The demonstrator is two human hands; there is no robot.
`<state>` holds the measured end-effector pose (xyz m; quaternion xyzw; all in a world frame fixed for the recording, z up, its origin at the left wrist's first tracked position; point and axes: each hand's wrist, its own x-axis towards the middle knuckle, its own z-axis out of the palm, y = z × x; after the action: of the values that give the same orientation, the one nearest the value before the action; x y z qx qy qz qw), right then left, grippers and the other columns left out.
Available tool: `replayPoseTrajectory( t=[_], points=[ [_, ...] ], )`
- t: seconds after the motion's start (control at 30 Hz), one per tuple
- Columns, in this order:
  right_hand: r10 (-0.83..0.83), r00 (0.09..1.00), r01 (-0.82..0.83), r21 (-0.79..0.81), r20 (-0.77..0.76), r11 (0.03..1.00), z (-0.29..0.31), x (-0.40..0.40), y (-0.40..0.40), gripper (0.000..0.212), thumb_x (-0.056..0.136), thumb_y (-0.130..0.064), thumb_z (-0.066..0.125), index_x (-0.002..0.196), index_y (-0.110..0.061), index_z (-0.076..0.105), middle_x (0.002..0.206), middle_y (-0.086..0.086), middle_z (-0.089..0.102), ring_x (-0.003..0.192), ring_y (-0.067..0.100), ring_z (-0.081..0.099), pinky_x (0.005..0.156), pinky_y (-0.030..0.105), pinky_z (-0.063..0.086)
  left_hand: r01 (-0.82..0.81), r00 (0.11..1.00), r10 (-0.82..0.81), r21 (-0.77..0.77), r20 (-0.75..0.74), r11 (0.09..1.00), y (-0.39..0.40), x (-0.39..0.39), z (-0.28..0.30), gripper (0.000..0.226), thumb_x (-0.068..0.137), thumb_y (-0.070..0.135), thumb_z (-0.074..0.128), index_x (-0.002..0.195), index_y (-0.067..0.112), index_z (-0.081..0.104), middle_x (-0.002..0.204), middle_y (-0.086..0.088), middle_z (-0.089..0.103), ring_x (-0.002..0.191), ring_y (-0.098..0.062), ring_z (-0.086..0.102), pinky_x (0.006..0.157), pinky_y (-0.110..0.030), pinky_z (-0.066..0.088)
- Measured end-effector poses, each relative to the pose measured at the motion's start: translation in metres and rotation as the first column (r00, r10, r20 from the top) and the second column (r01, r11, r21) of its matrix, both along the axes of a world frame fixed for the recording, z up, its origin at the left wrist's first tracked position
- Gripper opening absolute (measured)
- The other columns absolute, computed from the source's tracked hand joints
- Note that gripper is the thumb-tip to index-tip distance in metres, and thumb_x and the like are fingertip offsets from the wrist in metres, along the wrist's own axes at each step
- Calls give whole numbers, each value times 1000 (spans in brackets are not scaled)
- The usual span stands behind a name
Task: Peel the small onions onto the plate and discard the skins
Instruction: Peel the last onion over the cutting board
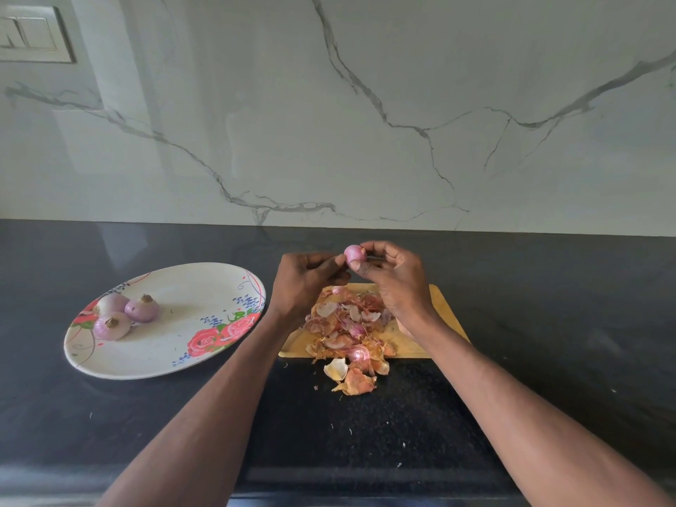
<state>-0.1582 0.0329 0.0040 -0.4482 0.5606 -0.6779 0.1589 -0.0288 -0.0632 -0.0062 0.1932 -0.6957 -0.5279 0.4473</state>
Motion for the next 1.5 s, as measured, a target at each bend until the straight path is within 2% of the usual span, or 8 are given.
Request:
replayPoseTrajectory(
  t=[0.33, 0.6, 0.73, 0.87, 1.07, 1.2, 1.3, 1.5],
  points=[
    [8, 1000, -8, 10, -24, 1000, -3, 1, -1, 27, 79, -9, 83, 102, -16, 73, 98, -1, 76, 92, 7, 72, 78, 19, 56, -26, 999, 27, 35, -17, 999, 1, -1, 1, 13, 96, 4, 63, 95, 0, 76, 82, -20, 75, 72, -24, 74, 72, -28, 61],
    [140, 945, -144, -7, 296, 990, -5, 0, -8, 29, 86, 7, 70, 110, -9, 68, 109, 12, 75, 106, 24, 71, 92, 36, 57, 16, 997, -7, 107, -79, 994, -1, 0, 0, 16, 96, -1, 60, 106, -7, 72, 87, -23, 74, 73, -23, 73, 72, -28, 60],
    [211, 896, -209, -47, 392, 977, 0, -2, -8, 25, 92, 11, 57, 107, -7, 67, 109, 16, 73, 99, 22, 72, 85, 28, 58, 65, 993, -36, 271, -110, 960, -2, 2, 7, 20, 97, 6, 62, 114, -3, 68, 92, -20, 74, 79, -27, 73, 71, -31, 61],
    [219, 892, -233, -13, 396, 972, 3, -4, -5, 20, 96, 3, 54, 100, -8, 70, 98, 14, 73, 86, 20, 69, 72, 26, 58, 243, 970, -195, 497, -146, 833, -1, 6, 15, 26, 96, 17, 64, 110, -6, 68, 97, -23, 73, 79, -28, 73, 67, -30, 62],
    [42, 986, -62, 117, 163, 991, -6, -7, -6, 7, 92, -20, 70, 89, -20, 75, 93, 7, 76, 93, 24, 70, 87, 42, 55, 352, 935, -293, 603, -198, 716, 0, 7, 17, 29, 80, 14, 71, 102, -4, 66, 87, -21, 73, 69, -22, 74, 65, -25, 62],
    [-68, 991, 77, 76, -117, 994, -5, -8, -4, 11, 91, -17, 72, 91, -27, 76, 92, -5, 76, 92, 13, 70, 84, 31, 57, 314, 949, -262, 615, -177, 723, -1, 7, 15, 31, 76, 12, 72, 101, -4, 65, 85, -22, 73, 66, -22, 73, 62, -25, 62],
    [-33, 951, 56, 65, -308, 996, -3, -6, -2, 17, 89, -13, 74, 95, -28, 74, 95, -8, 73, 87, 5, 68, 78, 20, 55, 256, 967, -197, 609, -163, 751, -3, 8, 13, 30, 84, 13, 72, 106, -5, 64, 84, -22, 72, 65, -23, 72, 57, -26, 61],
    [-34, 902, 53, 32, -429, 998, -8, -6, -5, 21, 80, -13, 81, 99, -21, 75, 96, -5, 69, 88, 9, 66, 77, 22, 55, 209, 978, -161, 612, -133, 763, -3, 7, 14, 23, 92, 12, 69, 108, -4, 65, 83, -21, 73, 65, -23, 72, 58, -28, 61]
  ],
)
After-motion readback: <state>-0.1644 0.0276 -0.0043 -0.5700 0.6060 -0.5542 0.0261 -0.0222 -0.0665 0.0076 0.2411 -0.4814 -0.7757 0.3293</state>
